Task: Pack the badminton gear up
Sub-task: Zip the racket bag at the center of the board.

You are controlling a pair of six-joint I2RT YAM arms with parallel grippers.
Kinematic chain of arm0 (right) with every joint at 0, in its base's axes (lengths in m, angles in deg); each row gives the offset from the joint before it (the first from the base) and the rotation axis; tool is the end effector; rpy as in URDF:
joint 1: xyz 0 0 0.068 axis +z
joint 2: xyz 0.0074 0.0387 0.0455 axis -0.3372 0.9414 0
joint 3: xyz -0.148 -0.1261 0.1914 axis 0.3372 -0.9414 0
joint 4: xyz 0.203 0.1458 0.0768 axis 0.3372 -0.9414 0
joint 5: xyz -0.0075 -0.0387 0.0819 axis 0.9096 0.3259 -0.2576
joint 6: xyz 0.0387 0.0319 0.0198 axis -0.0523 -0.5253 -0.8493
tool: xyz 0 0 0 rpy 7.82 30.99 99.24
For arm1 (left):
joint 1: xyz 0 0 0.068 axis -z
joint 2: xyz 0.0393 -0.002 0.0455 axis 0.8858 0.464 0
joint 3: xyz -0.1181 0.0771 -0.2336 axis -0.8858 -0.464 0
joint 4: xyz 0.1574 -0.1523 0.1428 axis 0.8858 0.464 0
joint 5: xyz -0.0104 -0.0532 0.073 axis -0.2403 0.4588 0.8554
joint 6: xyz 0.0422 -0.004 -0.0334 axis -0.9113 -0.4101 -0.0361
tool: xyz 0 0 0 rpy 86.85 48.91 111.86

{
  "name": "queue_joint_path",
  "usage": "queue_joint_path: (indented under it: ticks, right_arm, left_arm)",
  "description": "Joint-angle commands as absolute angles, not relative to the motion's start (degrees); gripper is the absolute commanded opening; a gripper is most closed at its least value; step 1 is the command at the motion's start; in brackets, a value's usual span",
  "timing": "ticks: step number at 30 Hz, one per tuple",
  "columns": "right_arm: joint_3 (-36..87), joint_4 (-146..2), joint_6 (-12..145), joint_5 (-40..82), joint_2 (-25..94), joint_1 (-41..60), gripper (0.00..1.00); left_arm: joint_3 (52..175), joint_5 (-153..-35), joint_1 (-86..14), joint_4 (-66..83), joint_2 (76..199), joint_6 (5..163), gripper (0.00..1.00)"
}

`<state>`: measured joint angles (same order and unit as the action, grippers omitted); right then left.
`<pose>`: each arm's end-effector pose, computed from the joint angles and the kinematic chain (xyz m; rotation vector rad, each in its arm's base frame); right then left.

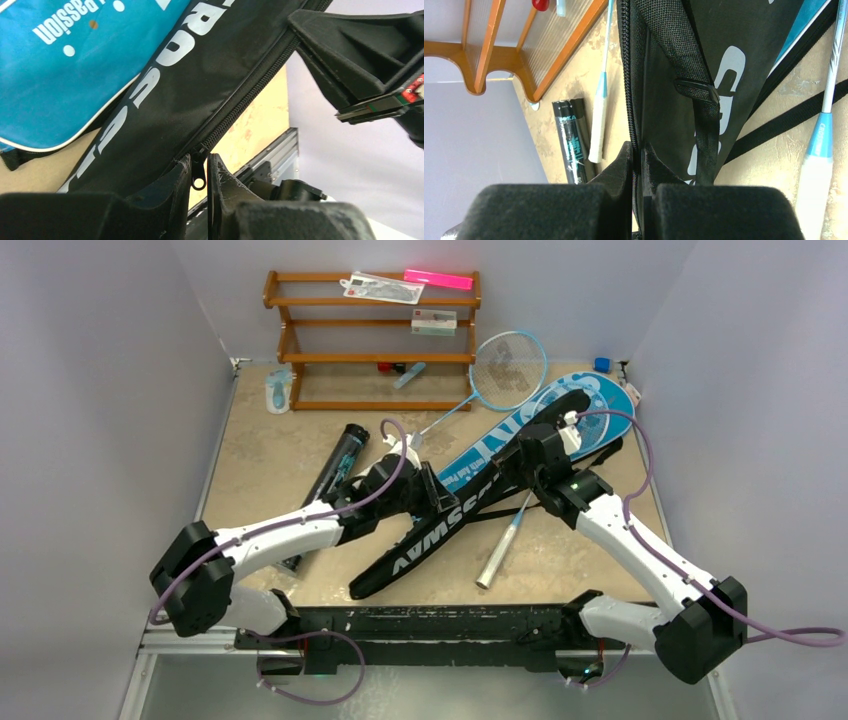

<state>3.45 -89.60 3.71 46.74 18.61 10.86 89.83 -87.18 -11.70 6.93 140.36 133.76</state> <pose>0.2247 0.1198 0.3109 0.9062 1.9457 0.7341 0.1937 -0.2375 0.2537 -0.2017 2.2600 -1.1838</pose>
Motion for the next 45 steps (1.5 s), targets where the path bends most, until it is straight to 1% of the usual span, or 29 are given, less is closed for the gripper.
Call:
queue_joint_path:
  ticks: [1,3,7,9,16,28,36,45]
  right_arm:
    - [3.87,-84.55,2.74,46.32,17.34,10.61,0.0]
    - [3.92,-84.48,2.71,46.24,17.42,10.64,0.0]
    - [4.06,-84.46,2.73,46.15,17.68,10.54,0.0]
    - [4.05,-84.39,2.71,46.06,17.78,10.53,0.0]
    - [4.22,-84.37,2.84,46.29,18.22,10.36,0.0]
    - [6.3,-85.33,7.08,50.73,18.17,8.41,0.0]
    - [9.1,-85.87,10.69,45.41,20.35,1.9,0.0]
    - [11.68,-87.36,13.42,46.84,21.25,-4.29,0.0]
  left_arm:
    - [95.42,-86.1,-11.78,14.47,142.32,127.98,0.15]
    - [96.32,-86.16,-11.81,15.97,142.86,126.93,0.14]
    - [97.03,-84.21,-11.75,17.33,142.77,125.72,0.07]
    - [97.19,-83.53,-11.77,17.86,142.49,125.27,0.0]
    - [98.14,-80.83,-11.75,21.19,141.19,124.41,0.0]
    - [102.64,-80.35,-11.72,32.86,140.39,114.83,0.0]
    - [102.65,-81.66,-11.79,37.39,136.98,108.16,0.0]
    - [102.3,-83.15,-11.74,43.09,136.5,105.61,0.0]
